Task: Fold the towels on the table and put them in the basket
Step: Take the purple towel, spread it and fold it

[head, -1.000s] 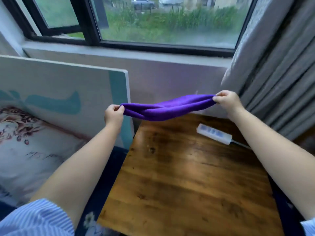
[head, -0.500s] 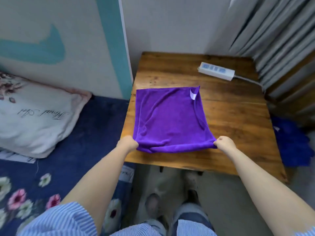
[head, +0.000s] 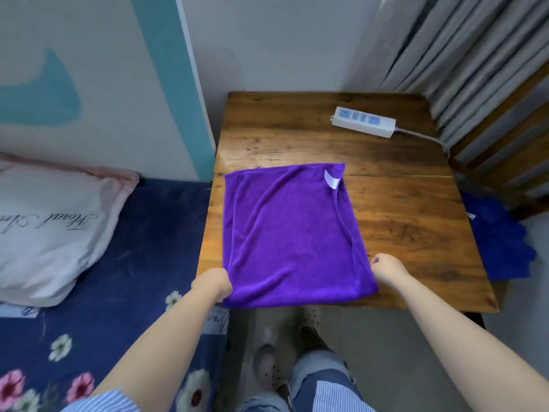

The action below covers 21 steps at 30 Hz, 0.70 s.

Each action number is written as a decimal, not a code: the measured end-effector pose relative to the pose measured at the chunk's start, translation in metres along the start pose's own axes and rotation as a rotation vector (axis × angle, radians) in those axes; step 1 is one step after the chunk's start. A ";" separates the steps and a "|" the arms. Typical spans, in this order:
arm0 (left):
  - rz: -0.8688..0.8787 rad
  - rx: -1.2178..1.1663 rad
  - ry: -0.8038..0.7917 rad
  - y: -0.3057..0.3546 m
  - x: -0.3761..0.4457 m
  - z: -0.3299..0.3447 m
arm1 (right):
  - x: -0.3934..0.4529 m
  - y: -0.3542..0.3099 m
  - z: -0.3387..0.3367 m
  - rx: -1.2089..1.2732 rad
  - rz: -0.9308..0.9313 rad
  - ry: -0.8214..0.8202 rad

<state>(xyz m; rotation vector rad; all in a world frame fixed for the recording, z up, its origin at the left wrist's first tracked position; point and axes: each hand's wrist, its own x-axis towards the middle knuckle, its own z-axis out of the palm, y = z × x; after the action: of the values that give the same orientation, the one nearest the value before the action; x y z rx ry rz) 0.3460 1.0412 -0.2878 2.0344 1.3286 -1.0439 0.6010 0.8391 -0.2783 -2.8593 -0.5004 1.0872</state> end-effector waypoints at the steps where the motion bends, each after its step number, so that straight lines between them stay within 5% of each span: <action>1: 0.003 0.005 0.021 0.003 0.002 -0.007 | 0.002 -0.009 -0.003 0.031 -0.019 0.023; 9: 0.083 -0.072 0.222 0.060 0.047 -0.089 | 0.071 -0.094 -0.065 0.199 -0.207 0.157; 21: 0.033 -0.095 0.439 0.124 0.102 -0.118 | 0.167 -0.140 -0.084 0.314 -0.191 0.186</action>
<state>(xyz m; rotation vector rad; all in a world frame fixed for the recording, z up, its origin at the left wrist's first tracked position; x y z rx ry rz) 0.5220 1.1328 -0.3020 2.2852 1.5124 -0.5206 0.7332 1.0304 -0.3011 -2.5449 -0.5249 0.7817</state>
